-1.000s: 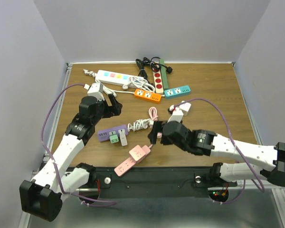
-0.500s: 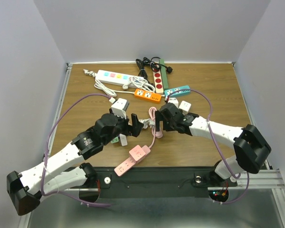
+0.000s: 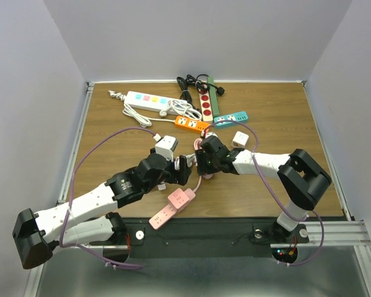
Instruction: Insert the plug
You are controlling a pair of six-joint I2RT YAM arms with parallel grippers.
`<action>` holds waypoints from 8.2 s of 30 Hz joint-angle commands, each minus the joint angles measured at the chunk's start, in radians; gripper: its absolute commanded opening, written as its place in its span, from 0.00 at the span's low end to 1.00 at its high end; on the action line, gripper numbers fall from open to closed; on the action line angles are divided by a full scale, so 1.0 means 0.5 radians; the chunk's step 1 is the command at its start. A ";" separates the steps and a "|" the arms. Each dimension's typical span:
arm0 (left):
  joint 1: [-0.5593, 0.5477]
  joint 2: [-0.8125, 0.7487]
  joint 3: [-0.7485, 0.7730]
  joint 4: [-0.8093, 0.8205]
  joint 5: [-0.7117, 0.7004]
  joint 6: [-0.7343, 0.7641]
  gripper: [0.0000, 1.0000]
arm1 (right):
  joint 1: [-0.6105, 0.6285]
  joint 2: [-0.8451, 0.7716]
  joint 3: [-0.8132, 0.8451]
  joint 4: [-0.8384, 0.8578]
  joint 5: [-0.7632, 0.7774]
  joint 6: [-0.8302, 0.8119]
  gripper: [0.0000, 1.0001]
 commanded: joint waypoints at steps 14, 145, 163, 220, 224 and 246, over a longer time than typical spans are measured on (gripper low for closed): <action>-0.161 0.319 0.076 -0.058 -0.142 0.015 0.91 | -0.331 0.420 0.419 0.051 0.016 -0.121 0.00; -0.747 1.891 0.193 0.212 -0.108 -0.733 0.00 | -1.058 0.837 1.257 -0.038 -0.073 -0.130 0.01; -0.680 1.884 0.040 0.491 0.180 -0.586 0.00 | -1.058 0.825 1.260 -0.041 -0.116 -0.133 0.00; 0.026 1.596 1.110 -0.025 -0.068 0.156 0.99 | -1.334 -0.332 0.322 -0.308 -0.518 -0.416 1.00; 0.038 1.593 1.107 0.049 -0.038 0.205 0.99 | -1.282 -0.231 0.328 -0.317 -0.469 -0.416 1.00; 0.094 1.387 0.840 0.510 -0.065 0.377 0.99 | -1.221 0.205 0.594 -0.390 -0.353 -0.431 0.94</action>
